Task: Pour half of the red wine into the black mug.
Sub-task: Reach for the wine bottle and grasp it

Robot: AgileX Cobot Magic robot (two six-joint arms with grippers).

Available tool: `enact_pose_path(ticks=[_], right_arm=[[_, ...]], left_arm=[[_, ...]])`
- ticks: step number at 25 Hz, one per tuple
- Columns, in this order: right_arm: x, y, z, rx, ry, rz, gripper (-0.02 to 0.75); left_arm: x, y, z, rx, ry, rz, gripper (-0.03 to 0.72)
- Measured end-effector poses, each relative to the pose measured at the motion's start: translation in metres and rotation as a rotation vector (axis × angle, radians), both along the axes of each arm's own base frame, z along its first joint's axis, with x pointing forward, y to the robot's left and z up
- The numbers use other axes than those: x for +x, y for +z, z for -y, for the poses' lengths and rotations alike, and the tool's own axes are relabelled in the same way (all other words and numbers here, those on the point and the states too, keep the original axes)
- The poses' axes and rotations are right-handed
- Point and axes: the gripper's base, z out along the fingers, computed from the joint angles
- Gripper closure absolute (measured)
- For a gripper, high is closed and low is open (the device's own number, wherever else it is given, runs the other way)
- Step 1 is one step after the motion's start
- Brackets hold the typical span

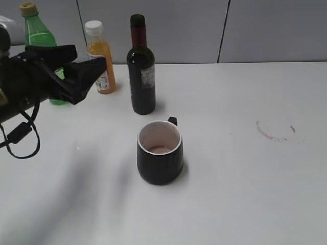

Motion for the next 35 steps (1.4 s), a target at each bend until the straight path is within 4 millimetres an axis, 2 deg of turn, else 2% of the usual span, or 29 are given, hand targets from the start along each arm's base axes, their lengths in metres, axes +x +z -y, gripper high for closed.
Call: enact_pose_path(ticks=[3, 7, 10, 22, 28, 35], right_arm=[[0.000, 0.000, 0.000, 0.000, 0.000, 0.000, 0.164], [0.000, 0.000, 0.000, 0.000, 0.000, 0.000, 0.164], [0.000, 0.000, 0.000, 0.000, 0.000, 0.000, 0.164], [0.000, 0.000, 0.000, 0.000, 0.000, 0.000, 0.164], [0.000, 0.000, 0.000, 0.000, 0.000, 0.000, 0.164], [0.000, 0.000, 0.000, 0.000, 0.000, 0.000, 0.164]], left_arm=[[0.011, -0.015, 0.001, 0.033, -0.023, -0.030, 0.090], [0.028, -0.029, 0.006, 0.034, -0.041, -0.036, 0.022], [0.040, -0.035, 0.010, 0.027, -0.047, -0.028, 0.001], [0.094, -0.072, 0.030, 0.019, -0.062, -0.054, -0.004], [0.108, -0.088, 0.050, 0.020, -0.096, -0.073, -0.004], [0.127, -0.097, 0.057, -0.001, -0.085, -0.081, -0.004]])
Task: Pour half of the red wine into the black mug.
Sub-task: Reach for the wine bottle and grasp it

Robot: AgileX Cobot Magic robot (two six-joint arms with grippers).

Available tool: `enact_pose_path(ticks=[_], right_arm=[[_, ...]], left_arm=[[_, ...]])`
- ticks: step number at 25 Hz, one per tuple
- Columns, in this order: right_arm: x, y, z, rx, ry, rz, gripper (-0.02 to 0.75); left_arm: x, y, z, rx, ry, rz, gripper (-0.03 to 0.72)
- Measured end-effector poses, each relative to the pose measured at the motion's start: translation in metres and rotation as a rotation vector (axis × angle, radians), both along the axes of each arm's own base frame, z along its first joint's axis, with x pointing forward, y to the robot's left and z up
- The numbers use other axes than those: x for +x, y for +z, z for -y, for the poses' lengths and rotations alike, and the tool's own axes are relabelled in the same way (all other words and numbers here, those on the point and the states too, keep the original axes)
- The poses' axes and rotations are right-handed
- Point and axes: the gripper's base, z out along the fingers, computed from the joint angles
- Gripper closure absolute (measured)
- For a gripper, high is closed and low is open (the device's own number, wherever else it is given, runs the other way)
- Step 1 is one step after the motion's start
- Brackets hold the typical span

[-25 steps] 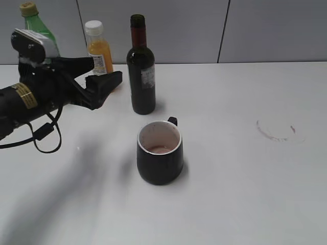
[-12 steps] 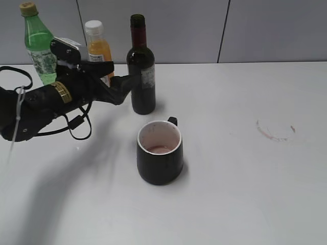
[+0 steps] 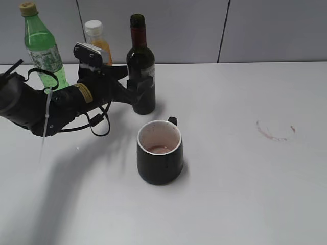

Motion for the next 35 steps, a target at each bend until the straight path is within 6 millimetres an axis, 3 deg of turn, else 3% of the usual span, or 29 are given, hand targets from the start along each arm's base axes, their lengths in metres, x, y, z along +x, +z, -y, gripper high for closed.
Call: enact_pose_path(ticks=[9, 21, 26, 35], right_arm=[[0.000, 0.000, 0.000, 0.000, 0.000, 0.000, 0.164], [0.000, 0.000, 0.000, 0.000, 0.000, 0.000, 0.164], [0.000, 0.000, 0.000, 0.000, 0.000, 0.001, 0.164], [0.000, 0.000, 0.000, 0.000, 0.000, 0.001, 0.164]], left_arm=[[0.017, -0.010, 0.019, -0.020, -0.030, 0.009, 0.005], [0.029, -0.016, 0.023, -0.045, -0.028, -0.006, 0.050], [0.029, -0.018, 0.024, -0.024, -0.030, -0.021, 0.131], [0.029, -0.019, 0.024, -0.045, -0.029, -0.006, 0.132]])
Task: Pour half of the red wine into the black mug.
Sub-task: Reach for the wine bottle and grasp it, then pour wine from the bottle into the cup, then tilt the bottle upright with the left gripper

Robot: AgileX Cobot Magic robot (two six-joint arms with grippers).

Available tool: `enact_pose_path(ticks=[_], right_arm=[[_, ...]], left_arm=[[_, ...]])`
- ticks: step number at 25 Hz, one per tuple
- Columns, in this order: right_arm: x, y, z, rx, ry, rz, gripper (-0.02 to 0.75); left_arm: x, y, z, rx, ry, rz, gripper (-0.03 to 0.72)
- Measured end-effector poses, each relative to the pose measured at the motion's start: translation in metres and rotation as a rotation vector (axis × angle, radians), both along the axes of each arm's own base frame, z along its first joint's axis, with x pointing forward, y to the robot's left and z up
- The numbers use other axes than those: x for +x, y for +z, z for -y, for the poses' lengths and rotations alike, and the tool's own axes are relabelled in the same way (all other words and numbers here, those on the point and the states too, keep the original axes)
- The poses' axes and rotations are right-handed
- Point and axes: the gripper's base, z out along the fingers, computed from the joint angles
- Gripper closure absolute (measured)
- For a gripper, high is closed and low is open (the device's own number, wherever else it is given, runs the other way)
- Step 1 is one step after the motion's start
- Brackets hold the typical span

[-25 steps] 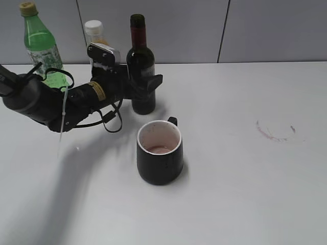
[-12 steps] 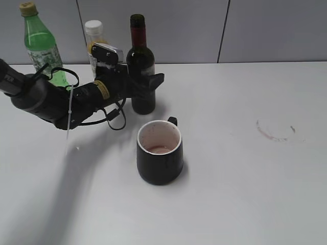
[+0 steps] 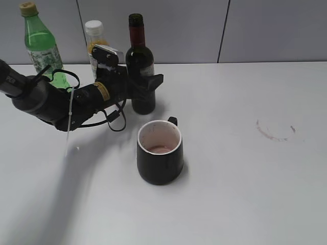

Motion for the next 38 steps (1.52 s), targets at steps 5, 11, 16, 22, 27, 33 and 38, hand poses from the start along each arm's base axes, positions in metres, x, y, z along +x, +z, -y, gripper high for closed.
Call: enact_pose_path(ticks=[5, 11, 16, 22, 27, 33, 38], right_arm=[[0.000, 0.000, 0.000, 0.000, 0.000, 0.000, 0.164], [0.000, 0.000, 0.000, 0.000, 0.000, 0.000, 0.164], [0.000, 0.000, 0.000, 0.000, 0.000, 0.000, 0.164], [0.000, 0.000, 0.000, 0.000, 0.000, 0.000, 0.164], [0.000, 0.000, 0.000, 0.000, 0.000, 0.000, 0.164], [0.000, 0.000, 0.000, 0.000, 0.000, -0.001, 0.164], [0.000, 0.000, 0.000, 0.000, 0.000, -0.001, 0.164]], left_arm=[[0.000, 0.001, 0.000, -0.003, -0.001, 0.003, 0.133], [-0.010, 0.013, -0.005, 0.009, 0.008, -0.015, 0.141], [-0.025, 0.042, -0.012, 0.039, 0.026, 0.040, 0.141], [-0.051, 0.064, -0.027, 0.045, 0.082, 0.056, 0.142], [-0.081, 0.075, -0.046, 0.096, 0.154, 0.059, 0.142], [-0.121, 0.087, -0.069, 0.128, 0.242, 0.047, 0.142], [-0.152, 0.095, -0.090, 0.142, 0.332, 0.038, 0.142]])
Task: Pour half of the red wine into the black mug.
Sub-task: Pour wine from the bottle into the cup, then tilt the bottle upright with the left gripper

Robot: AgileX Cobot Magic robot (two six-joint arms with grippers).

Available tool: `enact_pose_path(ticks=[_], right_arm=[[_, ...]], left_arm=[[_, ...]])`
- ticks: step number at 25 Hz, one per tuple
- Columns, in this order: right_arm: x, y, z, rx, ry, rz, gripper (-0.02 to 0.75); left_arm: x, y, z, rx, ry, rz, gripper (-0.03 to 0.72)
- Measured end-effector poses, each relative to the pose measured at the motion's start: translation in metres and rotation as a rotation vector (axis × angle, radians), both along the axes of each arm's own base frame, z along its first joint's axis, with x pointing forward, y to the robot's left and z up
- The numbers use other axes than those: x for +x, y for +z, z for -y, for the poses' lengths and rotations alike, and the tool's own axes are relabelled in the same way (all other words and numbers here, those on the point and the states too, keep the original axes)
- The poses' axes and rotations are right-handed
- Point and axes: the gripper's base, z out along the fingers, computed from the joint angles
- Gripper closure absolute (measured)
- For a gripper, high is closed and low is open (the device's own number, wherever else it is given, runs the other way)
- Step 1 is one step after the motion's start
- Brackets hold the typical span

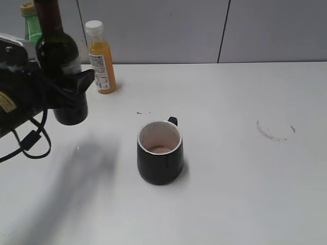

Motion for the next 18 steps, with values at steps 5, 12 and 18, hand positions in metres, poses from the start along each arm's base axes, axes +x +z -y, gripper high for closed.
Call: enact_pose_path(ticks=[5, 12, 18], right_arm=[[0.000, 0.000, 0.000, 0.000, 0.000, 0.000, 0.164], [0.000, 0.000, 0.000, 0.000, 0.000, 0.000, 0.164], [0.000, 0.000, 0.000, 0.000, 0.000, 0.000, 0.164]], left_arm=[[-0.024, 0.002, -0.013, 0.045, 0.060, -0.037, 0.142], [-0.047, 0.007, 0.000, 0.139, 0.089, -0.054, 0.142], [-0.065, 0.004, 0.024, 0.247, 0.079, -0.065, 0.142]])
